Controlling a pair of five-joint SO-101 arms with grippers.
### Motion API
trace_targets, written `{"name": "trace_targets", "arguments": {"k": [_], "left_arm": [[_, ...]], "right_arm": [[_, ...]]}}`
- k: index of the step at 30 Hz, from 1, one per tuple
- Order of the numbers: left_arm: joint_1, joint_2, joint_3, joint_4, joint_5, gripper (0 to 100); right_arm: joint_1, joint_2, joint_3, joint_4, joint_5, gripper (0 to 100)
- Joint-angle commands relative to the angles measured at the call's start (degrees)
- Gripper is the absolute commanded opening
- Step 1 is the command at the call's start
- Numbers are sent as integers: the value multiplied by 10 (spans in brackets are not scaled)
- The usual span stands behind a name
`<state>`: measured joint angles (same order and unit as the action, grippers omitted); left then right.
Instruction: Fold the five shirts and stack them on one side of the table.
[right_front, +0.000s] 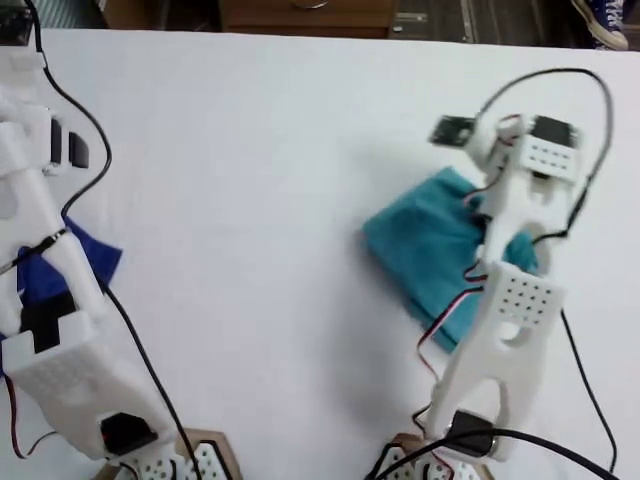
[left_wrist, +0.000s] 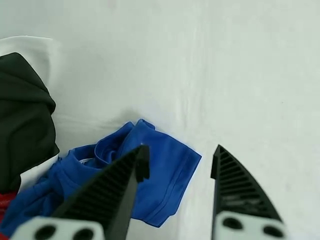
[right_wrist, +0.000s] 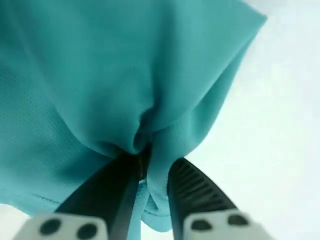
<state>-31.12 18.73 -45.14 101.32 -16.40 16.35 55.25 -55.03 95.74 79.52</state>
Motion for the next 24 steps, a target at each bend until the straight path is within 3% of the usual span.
{"name": "trace_targets", "arguments": {"k": [1,13,24], "left_arm": [[-1,-33,-2,2,-2,226],[-1,-33,-2,2,-2,226],[-1,-33,-2,4,0,226]], "right_arm": [[49,-54,-24,-17,-10,21],[177,-54,-24,-42,-11,21],[228,-54,-23,-44,-7,21]]}}
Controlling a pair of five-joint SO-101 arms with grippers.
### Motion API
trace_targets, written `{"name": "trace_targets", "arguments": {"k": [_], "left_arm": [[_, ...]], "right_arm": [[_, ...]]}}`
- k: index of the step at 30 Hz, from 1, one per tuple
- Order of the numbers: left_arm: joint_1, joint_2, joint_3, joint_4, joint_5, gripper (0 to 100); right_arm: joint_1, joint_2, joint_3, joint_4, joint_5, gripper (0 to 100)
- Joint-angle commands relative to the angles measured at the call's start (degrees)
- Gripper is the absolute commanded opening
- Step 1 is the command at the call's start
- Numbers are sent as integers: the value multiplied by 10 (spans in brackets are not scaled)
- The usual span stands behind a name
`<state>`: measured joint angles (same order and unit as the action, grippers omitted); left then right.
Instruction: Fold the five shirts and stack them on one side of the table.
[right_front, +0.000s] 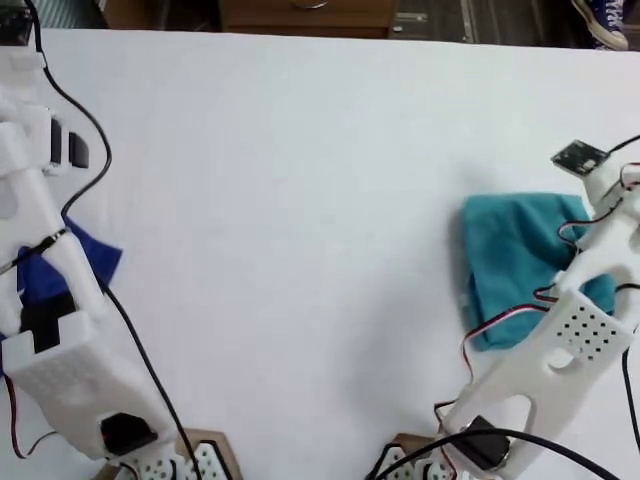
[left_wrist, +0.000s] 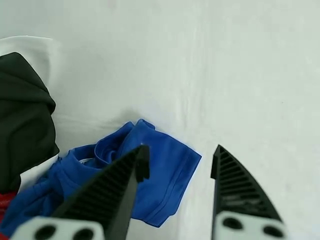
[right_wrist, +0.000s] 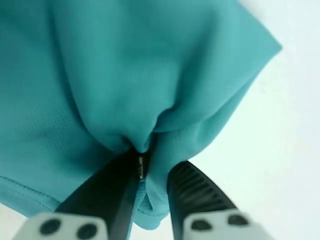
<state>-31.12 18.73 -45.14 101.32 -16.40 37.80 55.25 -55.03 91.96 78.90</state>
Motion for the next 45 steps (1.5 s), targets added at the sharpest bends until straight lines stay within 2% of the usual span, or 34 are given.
{"name": "trace_targets", "arguments": {"k": [1,13,15,20,22,27,29,39,42,45], "left_arm": [[-1,-33,-2,4,0,226],[-1,-35,-2,4,-1,226],[-1,-35,-2,4,-1,226],[-1,-35,-2,4,-2,226],[-1,-36,-2,4,-2,226],[-1,-37,-2,4,-2,226],[-1,-37,-2,4,-2,226],[4,-33,-2,2,-2,226],[12,-33,-2,2,-2,226],[22,-33,-2,2,0,226]], "right_arm": [[15,-54,-23,-5,-2,21],[29,-54,-23,-4,-4,21],[31,-55,-27,-4,-23,32],[30,-58,-57,-5,-78,198],[29,-57,-76,-4,-104,233],[26,-61,-125,31,-169,233],[25,-61,-132,65,-158,233],[76,-78,-124,65,-132,203],[80,-138,-69,65,-132,204],[77,-233,47,65,-132,204]]}}
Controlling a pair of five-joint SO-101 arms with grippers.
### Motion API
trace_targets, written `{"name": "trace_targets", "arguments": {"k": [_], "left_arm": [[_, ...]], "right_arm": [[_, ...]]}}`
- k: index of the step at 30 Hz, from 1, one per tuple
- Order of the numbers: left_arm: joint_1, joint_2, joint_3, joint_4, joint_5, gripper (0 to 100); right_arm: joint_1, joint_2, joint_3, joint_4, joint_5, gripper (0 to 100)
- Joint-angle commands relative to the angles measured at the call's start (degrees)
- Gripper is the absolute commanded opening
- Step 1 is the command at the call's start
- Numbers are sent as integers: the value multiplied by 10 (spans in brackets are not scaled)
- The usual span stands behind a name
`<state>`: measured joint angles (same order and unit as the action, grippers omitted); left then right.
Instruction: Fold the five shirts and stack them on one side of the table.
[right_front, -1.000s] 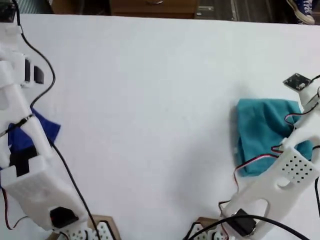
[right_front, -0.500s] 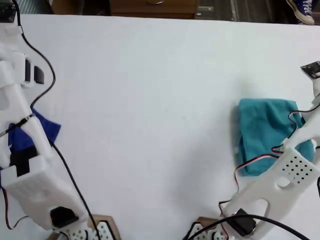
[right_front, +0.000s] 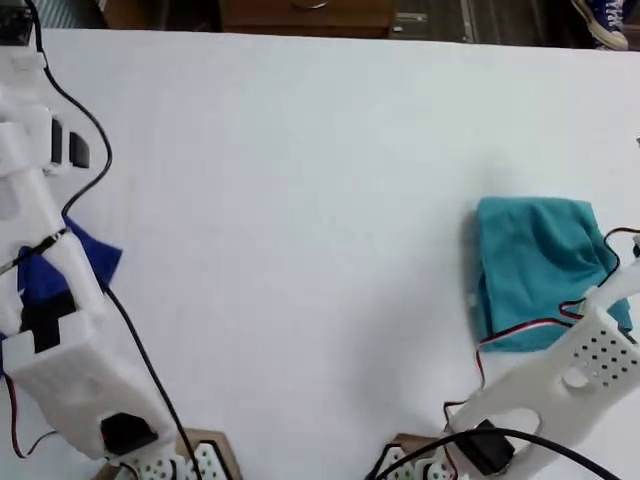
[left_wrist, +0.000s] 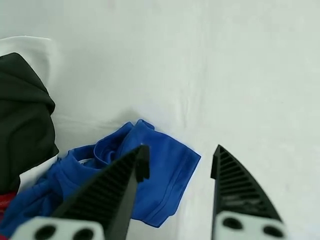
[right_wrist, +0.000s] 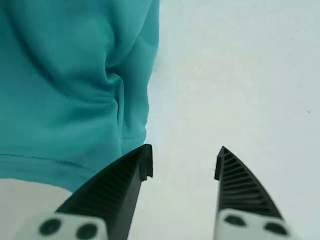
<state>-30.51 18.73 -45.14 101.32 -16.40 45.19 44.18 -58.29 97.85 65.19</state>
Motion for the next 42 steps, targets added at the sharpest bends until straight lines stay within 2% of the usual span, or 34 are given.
{"name": "trace_targets", "arguments": {"k": [1,6,10,13,22,30,33,42], "left_arm": [[18,-33,-2,2,0,226],[18,-33,-2,4,1,226],[18,-37,-2,5,-1,226],[17,-37,-2,5,-1,226],[18,-37,-2,6,1,226],[18,-37,-4,6,1,226],[18,-37,-6,6,1,226],[18,-37,-2,5,1,226]], "right_arm": [[0,-155,127,6,5,204],[-8,-293,395,2,5,202],[2,-327,485,-44,5,202],[21,-319,502,-90,5,201],[29,-244,511,-133,5,201],[29,-211,511,-120,6,201],[27,-211,511,-98,29,201],[56,-211,470,-103,33,201]]}}
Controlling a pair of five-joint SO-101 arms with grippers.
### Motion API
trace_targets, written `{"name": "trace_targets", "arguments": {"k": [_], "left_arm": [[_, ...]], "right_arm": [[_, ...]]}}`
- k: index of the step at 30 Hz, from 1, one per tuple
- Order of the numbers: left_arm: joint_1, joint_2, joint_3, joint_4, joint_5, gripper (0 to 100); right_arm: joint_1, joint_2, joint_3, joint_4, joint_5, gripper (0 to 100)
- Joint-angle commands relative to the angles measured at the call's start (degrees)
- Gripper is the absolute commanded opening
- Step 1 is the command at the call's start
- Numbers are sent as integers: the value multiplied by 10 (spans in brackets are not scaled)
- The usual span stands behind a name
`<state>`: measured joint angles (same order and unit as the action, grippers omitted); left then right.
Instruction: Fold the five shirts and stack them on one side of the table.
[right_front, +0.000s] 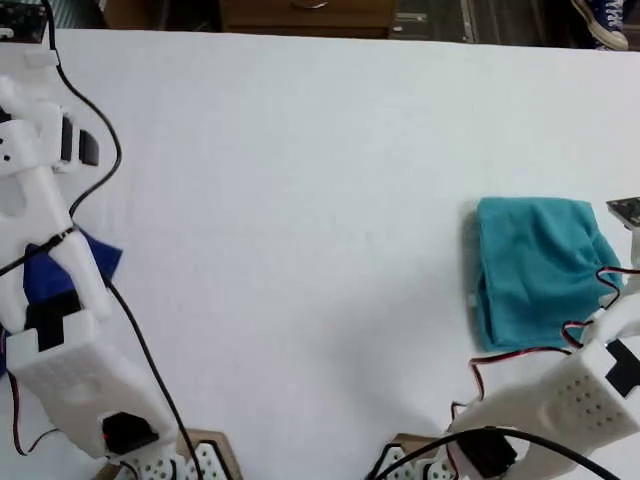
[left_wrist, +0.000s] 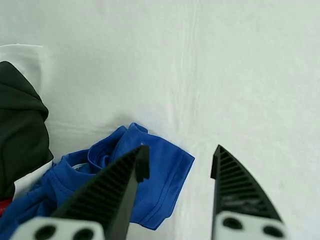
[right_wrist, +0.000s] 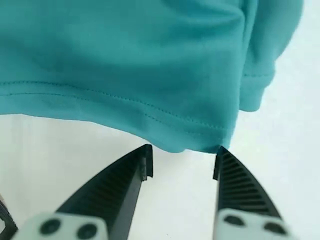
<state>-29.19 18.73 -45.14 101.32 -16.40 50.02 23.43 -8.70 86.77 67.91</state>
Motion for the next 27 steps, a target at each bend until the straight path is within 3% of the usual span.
{"name": "trace_targets", "arguments": {"k": [1,9,16,22,27], "left_arm": [[4,-37,-2,5,1,226],[-47,-38,-62,4,2,226],[-190,-33,-116,-15,-4,226],[-312,-18,-41,-122,-73,228],[-324,18,58,-49,-118,228]], "right_arm": [[7,-5,-25,16,5,201],[-33,-102,-24,58,1,201],[-136,-260,-8,96,-74,203],[-218,-416,138,101,-113,203],[-267,-567,254,98,-112,203]]}}
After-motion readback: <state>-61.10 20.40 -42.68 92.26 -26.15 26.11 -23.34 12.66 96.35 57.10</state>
